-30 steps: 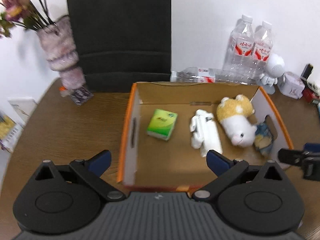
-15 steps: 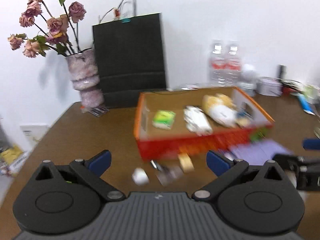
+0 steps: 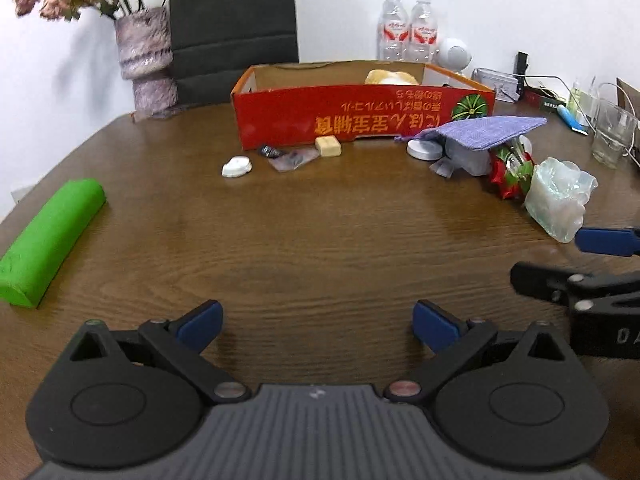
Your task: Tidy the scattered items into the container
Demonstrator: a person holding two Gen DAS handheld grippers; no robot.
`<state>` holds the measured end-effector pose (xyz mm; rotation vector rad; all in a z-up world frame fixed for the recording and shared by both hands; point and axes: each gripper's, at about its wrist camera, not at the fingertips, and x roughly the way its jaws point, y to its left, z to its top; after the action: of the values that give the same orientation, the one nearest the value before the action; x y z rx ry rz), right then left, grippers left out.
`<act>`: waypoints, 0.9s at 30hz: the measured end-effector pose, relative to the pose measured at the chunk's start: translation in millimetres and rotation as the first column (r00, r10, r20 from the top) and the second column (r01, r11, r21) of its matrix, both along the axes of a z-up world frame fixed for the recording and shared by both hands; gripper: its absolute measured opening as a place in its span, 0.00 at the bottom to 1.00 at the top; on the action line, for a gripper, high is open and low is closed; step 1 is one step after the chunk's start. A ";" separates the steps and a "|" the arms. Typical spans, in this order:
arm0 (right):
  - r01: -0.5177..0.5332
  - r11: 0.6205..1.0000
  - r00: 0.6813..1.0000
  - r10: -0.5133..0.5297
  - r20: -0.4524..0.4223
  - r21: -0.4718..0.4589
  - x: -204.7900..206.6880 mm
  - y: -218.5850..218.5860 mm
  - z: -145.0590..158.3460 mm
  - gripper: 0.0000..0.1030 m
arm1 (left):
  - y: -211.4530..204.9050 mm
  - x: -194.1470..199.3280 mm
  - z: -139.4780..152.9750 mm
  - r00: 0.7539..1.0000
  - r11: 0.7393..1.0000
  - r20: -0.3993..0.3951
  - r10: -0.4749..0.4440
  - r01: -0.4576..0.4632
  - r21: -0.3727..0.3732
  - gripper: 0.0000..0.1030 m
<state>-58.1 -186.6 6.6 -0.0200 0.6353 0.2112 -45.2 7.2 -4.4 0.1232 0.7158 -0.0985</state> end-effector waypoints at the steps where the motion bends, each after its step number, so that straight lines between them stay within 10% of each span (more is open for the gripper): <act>1: 0.003 1.000 1.000 -0.003 -0.004 0.000 -0.5 0.6 -2.3 0.82 | -0.8 -1.0 -0.7 1.000 1.000 0.001 -0.001 0.001 0.000 1.00; 12: -0.225 0.974 0.972 0.226 0.068 -0.026 40.9 28.2 29.9 0.72 | 71.2 57.4 44.8 0.988 1.000 0.158 -0.001 -0.002 0.019 0.98; 18: -0.380 0.912 0.918 0.392 0.056 -0.157 135.3 88.9 31.0 0.57 | 98.8 148.7 29.4 0.998 0.997 0.027 -0.060 0.061 -0.054 0.85; 27: -0.572 0.805 0.819 0.571 -0.057 -0.158 205.2 118.1 2.2 0.40 | 95.6 177.4 -4.0 0.991 0.990 0.003 -0.130 0.130 -0.061 0.65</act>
<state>147.0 -68.5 8.8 -0.3820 0.6389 0.7469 132.2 102.8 -8.4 0.1113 0.7050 -0.2453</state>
